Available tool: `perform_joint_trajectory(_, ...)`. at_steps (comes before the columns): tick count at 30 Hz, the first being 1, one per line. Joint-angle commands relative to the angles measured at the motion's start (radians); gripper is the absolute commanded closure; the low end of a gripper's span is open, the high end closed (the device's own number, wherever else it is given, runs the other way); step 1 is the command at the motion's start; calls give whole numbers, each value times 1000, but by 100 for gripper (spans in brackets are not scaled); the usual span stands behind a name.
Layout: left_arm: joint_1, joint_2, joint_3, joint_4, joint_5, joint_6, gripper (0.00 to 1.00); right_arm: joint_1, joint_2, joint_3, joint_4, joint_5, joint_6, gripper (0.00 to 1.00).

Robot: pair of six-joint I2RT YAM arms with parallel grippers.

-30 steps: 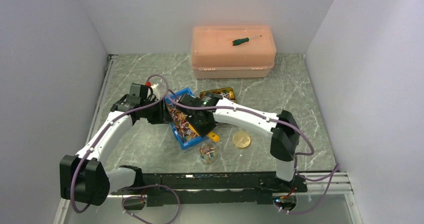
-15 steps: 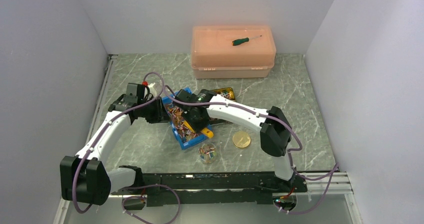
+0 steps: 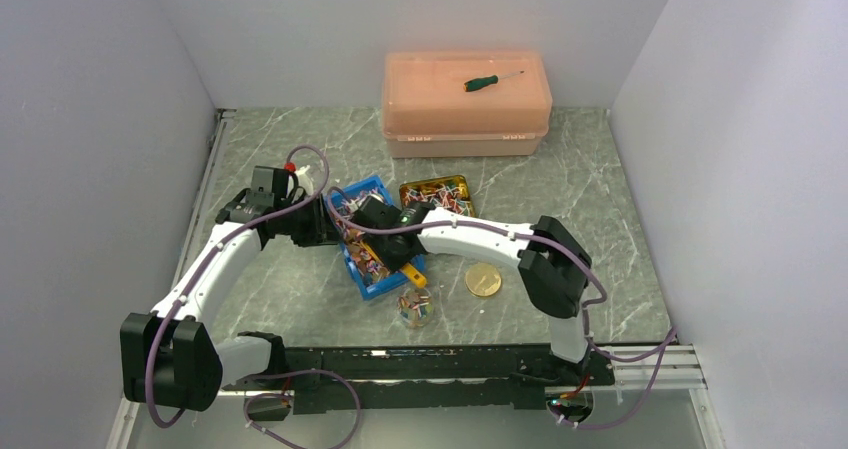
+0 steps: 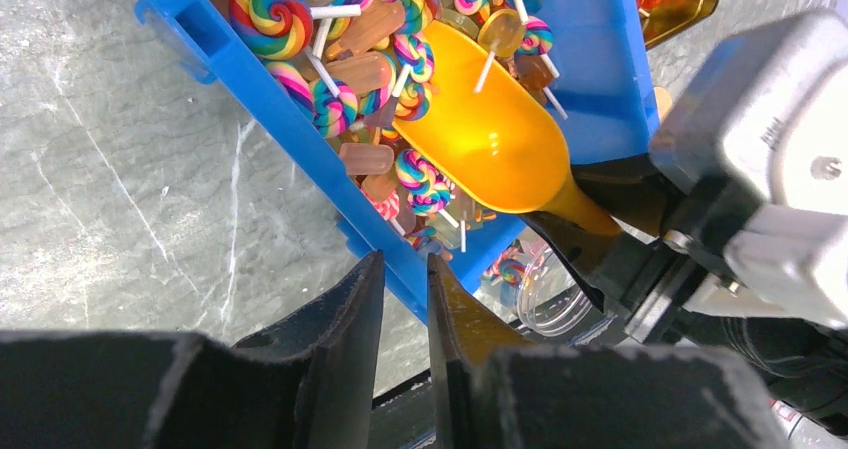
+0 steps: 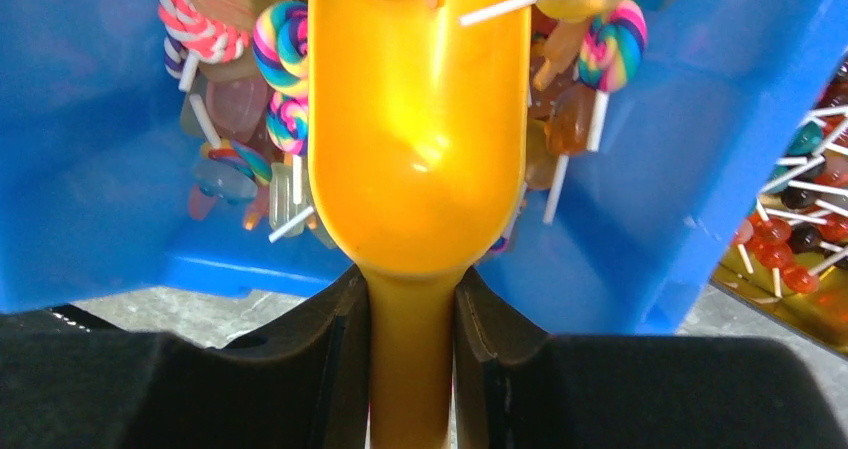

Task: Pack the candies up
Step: Scoop the fake candies from the storage box.

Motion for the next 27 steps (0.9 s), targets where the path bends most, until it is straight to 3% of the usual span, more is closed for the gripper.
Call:
perform_joint_trajectory(1, 10, -12, 6, 40, 32, 11, 72, 9, -112, -73, 122, 79, -18, 100)
perform_joint_trajectory(15, 25, -14, 6, 37, 14, 9, 67, 63, -208, -152, 127, 134, -4, 100)
perform_joint_trajectory(20, 32, -17, 7, 37, 7, 8, 61, 81, -241, -179, 131, 142, 1, 100)
perform_joint_trajectory(27, 42, -22, 5, 42, 3, 4, 45, 116, -299, -235, 158, 151, 9, 100)
